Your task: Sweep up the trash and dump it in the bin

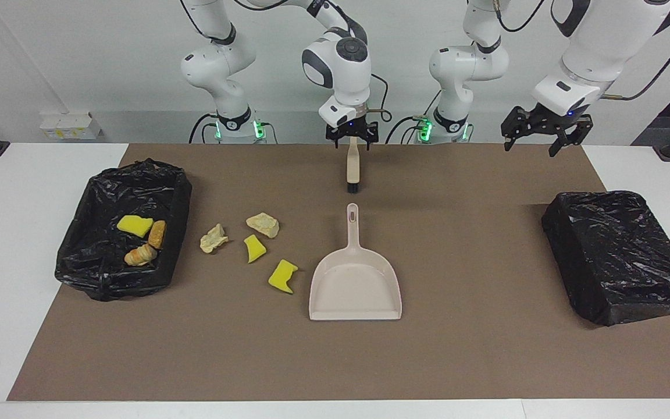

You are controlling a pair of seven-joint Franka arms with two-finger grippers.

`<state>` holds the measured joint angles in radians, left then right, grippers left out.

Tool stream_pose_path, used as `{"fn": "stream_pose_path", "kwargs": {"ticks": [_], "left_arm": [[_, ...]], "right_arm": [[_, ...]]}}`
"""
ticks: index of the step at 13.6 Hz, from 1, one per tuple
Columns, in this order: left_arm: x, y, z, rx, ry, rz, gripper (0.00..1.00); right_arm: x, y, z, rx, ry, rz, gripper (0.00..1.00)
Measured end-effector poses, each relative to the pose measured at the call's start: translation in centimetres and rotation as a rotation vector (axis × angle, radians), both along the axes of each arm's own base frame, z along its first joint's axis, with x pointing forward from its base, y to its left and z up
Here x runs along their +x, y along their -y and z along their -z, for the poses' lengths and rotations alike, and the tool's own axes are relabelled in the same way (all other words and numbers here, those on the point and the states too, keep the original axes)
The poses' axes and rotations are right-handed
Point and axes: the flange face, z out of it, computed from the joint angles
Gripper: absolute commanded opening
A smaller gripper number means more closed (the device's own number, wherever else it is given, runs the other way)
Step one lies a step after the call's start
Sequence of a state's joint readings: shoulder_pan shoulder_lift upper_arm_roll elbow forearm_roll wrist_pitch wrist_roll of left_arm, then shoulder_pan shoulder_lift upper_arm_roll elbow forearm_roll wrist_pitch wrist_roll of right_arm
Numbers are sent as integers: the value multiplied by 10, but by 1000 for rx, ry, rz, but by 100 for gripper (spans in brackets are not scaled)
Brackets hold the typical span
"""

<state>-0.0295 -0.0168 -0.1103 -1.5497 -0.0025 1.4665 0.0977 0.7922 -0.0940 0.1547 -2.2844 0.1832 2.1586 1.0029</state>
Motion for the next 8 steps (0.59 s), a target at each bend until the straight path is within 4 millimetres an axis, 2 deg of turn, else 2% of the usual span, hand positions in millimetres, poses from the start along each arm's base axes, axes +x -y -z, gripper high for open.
{"fn": "stream_pose_path", "kwargs": {"ticks": [3,5,8], "left_arm": [[0,0,0,0,3,0,100],[0,0,-1,-1,7,0,100],[-1,-1,-3,-1,11,-1,100]], "right_arm": [[-51,-12,33,1,18,-21,100],[-72,-10,53,-14,14,-52,86],[-88,-10,61,-33,3,-83,58]]}}
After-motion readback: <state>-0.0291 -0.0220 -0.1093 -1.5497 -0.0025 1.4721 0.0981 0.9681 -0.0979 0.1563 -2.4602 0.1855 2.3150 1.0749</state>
